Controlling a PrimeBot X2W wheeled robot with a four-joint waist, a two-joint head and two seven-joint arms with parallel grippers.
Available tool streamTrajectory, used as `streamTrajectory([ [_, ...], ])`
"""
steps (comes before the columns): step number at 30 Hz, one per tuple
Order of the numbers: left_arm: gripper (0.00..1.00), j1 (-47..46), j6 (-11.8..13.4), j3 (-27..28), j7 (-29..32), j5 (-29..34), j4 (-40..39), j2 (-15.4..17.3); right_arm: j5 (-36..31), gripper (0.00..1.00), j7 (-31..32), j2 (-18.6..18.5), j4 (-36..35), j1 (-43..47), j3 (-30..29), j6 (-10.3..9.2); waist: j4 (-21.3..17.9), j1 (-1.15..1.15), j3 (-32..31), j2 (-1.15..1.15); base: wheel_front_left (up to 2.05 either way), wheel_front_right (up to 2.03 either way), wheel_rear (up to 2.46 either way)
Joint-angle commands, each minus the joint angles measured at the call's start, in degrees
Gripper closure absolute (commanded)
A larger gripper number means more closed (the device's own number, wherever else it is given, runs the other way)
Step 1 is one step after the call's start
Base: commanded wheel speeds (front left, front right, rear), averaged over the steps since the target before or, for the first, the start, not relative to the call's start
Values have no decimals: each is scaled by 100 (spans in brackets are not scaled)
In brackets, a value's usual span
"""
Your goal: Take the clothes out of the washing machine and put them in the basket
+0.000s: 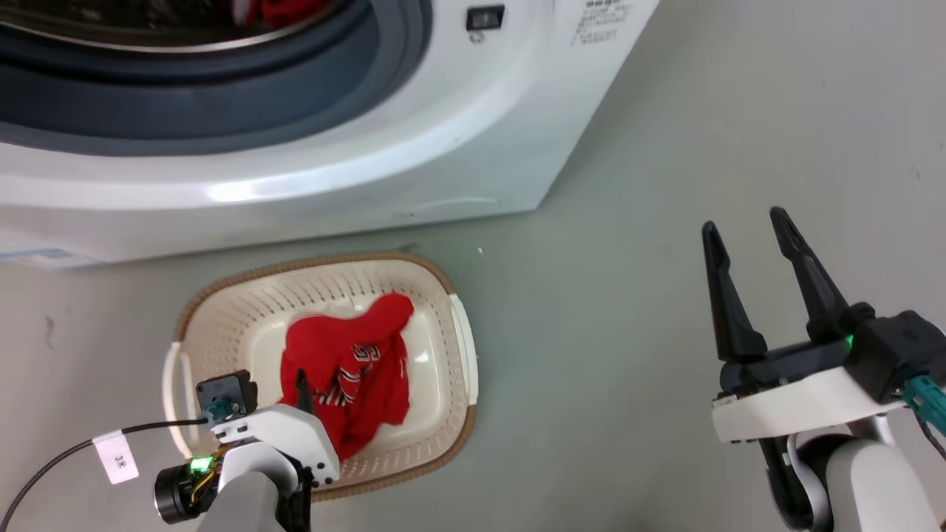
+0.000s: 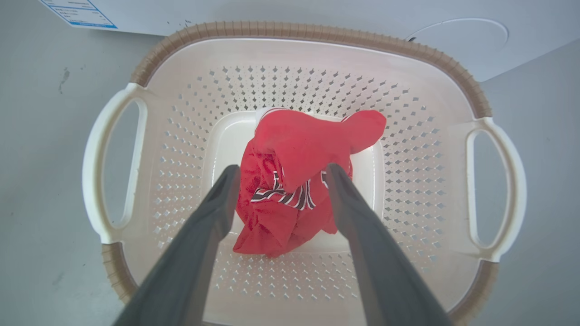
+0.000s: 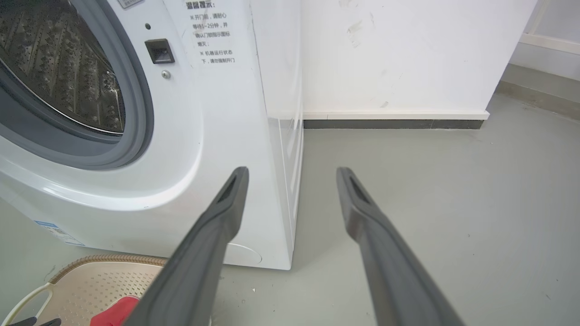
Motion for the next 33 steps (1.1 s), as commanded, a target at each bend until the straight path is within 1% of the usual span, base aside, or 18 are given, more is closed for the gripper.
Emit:
streamTrajectory([
  [1,0,103,-17,27,-15,5,-102,-15,-97,0,22,7,-5,92,-55,-4,180,0,-417,0,0,0,0],
  [5,0,366,1,-29,-15,58,-457,-36,-199,0,159,8,-85,297,-196,-4,290,0,-826,0,0,0,0],
  [7,0,466,-34,-148,-16,-61,-654,-41,-282,0,210,9,-121,386,-228,-4,326,0,-1010,0,0,0,0],
  [10,0,595,-1,-350,-15,-264,-1021,-43,-315,0,294,7,-167,503,-264,-4,378,0,-1228,0,0,0,0],
  [14,0,690,127,-620,-15,-384,-1618,-41,-333,0,391,9,-217,643,-303,-4,450,0,-1448,0,0,0,0],
  [17,0,622,226,-784,-15,-291,-1973,-40,-298,0,449,9,-284,736,-319,-4,485,0,-1541,0,0,0,0],
  [20,0,414,275,-899,-16,-162,-2206,-39,-266,0,470,9,-361,813,-339,-4,527,0,-1590,0,0,0,0],
  [26,0,-111,234,-927,-15,50,-2274,-40,-238,0,515,10,-498,933,-331,-4,601,0,-1545,0,0,0,0],
  [33,0,-1118,40,-963,-15,199,-1772,26,-249,0,530,9,-631,806,-218,-4,572,0,-1098,0,0,0,0],
])
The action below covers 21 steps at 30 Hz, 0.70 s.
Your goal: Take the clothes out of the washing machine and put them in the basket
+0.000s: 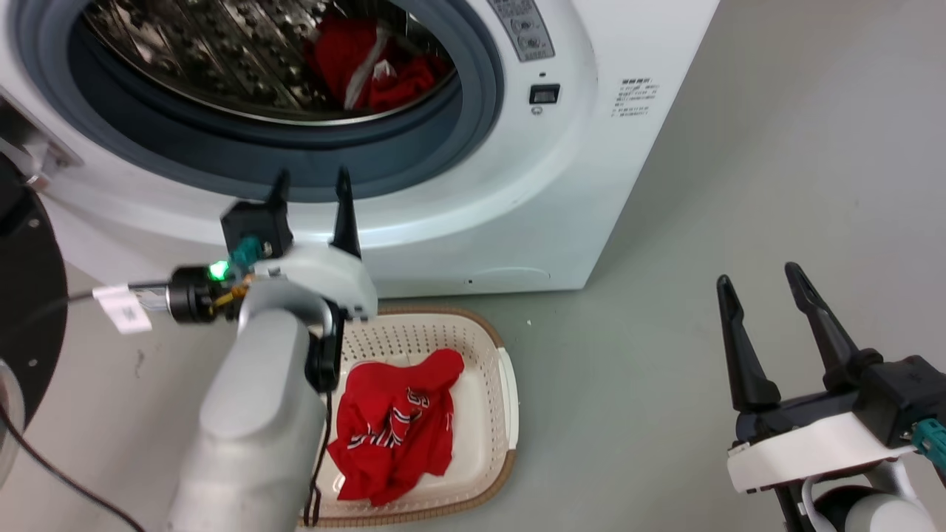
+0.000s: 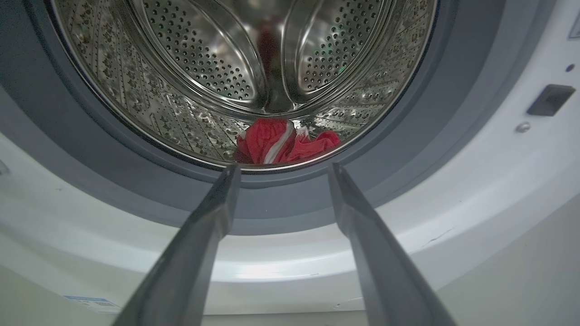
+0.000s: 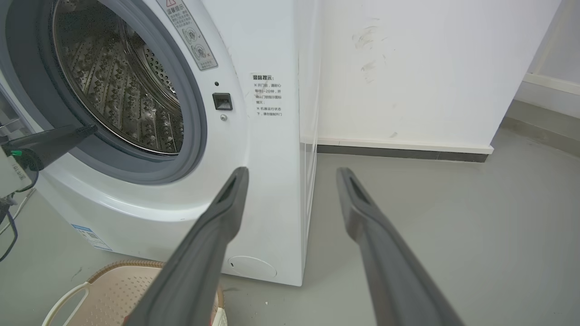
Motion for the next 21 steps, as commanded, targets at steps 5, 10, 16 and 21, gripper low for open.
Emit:
streamTrajectory([
  [5,0,-996,-140,-13,4,39,579,144,-34,0,-63,11,-78,-285,135,-4,-146,1,696,0,0,0,0],
  [10,0,-1920,-241,-10,206,8,1147,323,-9,0,-183,11,-16,-523,252,-4,-312,1,1184,0,0,0,0],
  [16,0,-3023,-376,11,639,-38,1741,630,97,0,-321,11,87,-762,455,-4,-582,1,1703,0,0,0,0],
  [21,0,-4218,-487,-42,1360,2,2248,1057,250,0,-503,13,193,-1034,722,-4,-960,1,2255,0,0,0,0],
])
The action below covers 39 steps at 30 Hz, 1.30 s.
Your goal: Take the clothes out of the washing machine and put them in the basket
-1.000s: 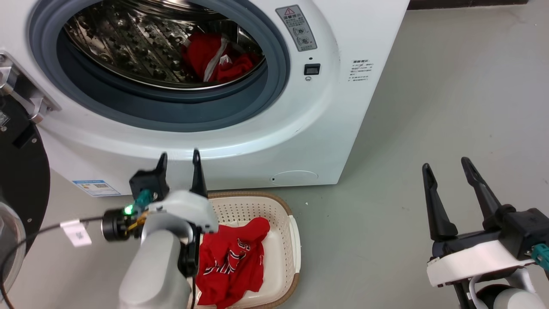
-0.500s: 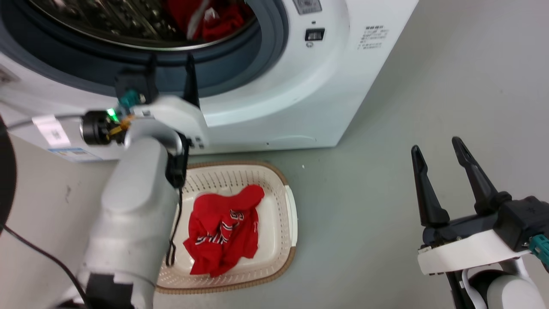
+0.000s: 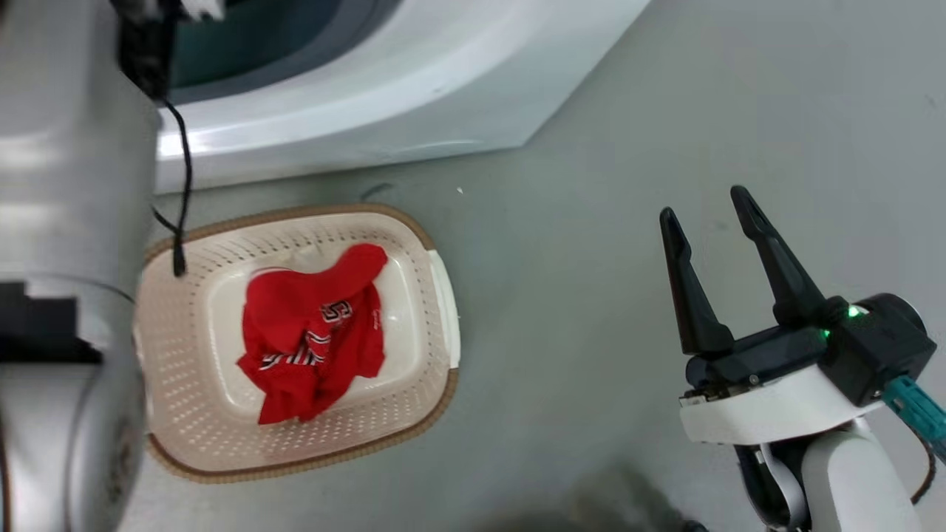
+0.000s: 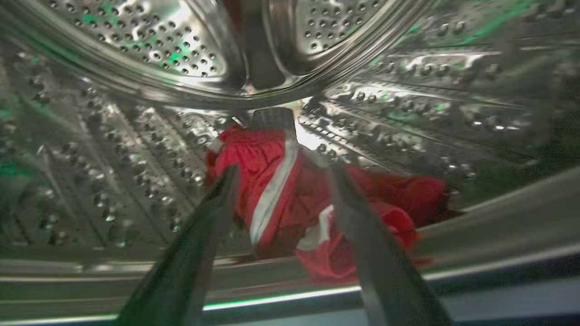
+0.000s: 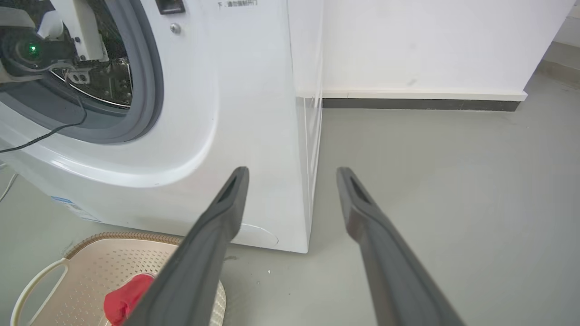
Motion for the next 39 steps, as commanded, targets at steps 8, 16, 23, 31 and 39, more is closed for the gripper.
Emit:
streamTrajectory([
  [8,0,-1304,-154,-159,1198,107,425,562,152,0,-272,15,305,-480,339,-4,-763,-1,848,0,0,0,0],
  [16,0,-1915,-145,-234,2312,89,737,835,457,0,-513,15,645,-641,587,-4,-1091,-1,1164,0,0,0,0],
  [23,58,-1915,-102,-245,2835,14,874,851,586,0,-628,14,832,-755,646,-4,-1169,-1,1221,0,0,0,0],
  [31,100,-1869,78,-311,2745,29,680,916,661,0,-708,14,913,-850,646,-4,-1175,-1,1179,0,0,0,0],
  [39,100,-1178,382,-306,865,-7,133,926,573,0,-726,13,963,-769,413,-4,-1014,-1,647,0,0,0,0],
])
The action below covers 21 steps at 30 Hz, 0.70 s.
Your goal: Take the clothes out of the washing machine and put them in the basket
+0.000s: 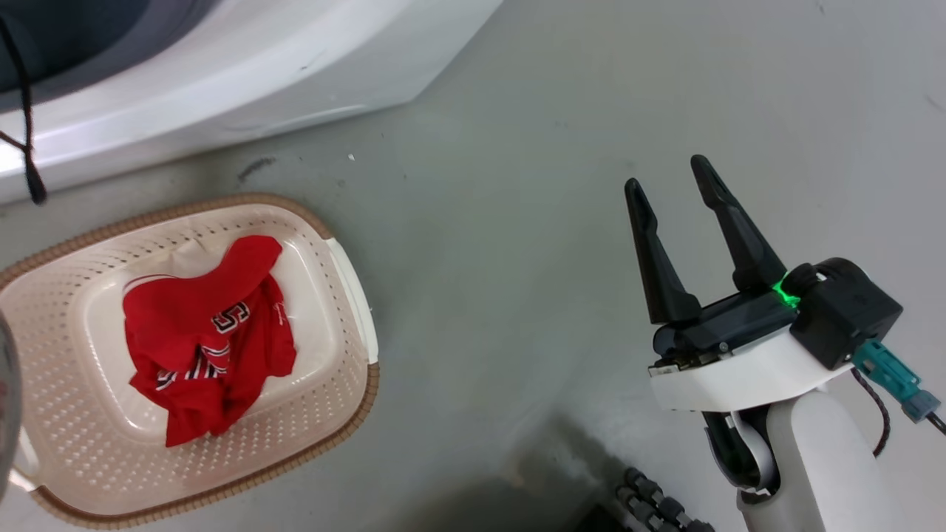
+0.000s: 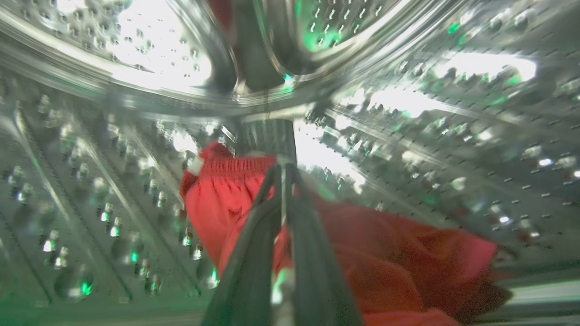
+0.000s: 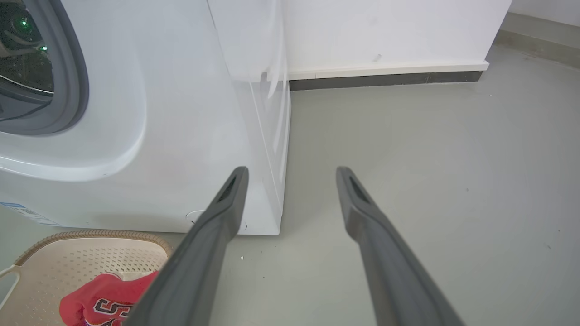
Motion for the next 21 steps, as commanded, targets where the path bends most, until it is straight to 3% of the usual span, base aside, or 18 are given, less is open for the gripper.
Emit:
streamTrajectory([
  [1,100,178,32,25,-254,-25,-53,-25,-6,0,-8,15,-8,20,-41,-4,75,-1,-212,0,0,0,0],
  [3,100,550,83,44,-913,-70,-95,-91,-71,0,49,13,-46,140,-162,-4,155,-1,-476,0,0,0,0],
  [4,100,880,43,51,-1531,-90,-50,-40,-120,0,111,13,-93,237,-251,-4,219,-1,-778,0,0,0,0],
  [7,100,1294,110,86,-2010,-170,-28,-218,-180,0,185,11,-136,401,-352,-4,303,-1,-1113,0,0,0,0],
  [12,100,2043,136,290,-2204,-352,-317,-316,-263,0,372,13,-244,650,-507,-4,473,-1,-1619,0,0,0,0],
  [21,100,3882,170,732,-2204,-402,-1773,-610,-406,0,642,13,-426,1148,-621,-4,813,-1,-2457,0,0,0,0],
])
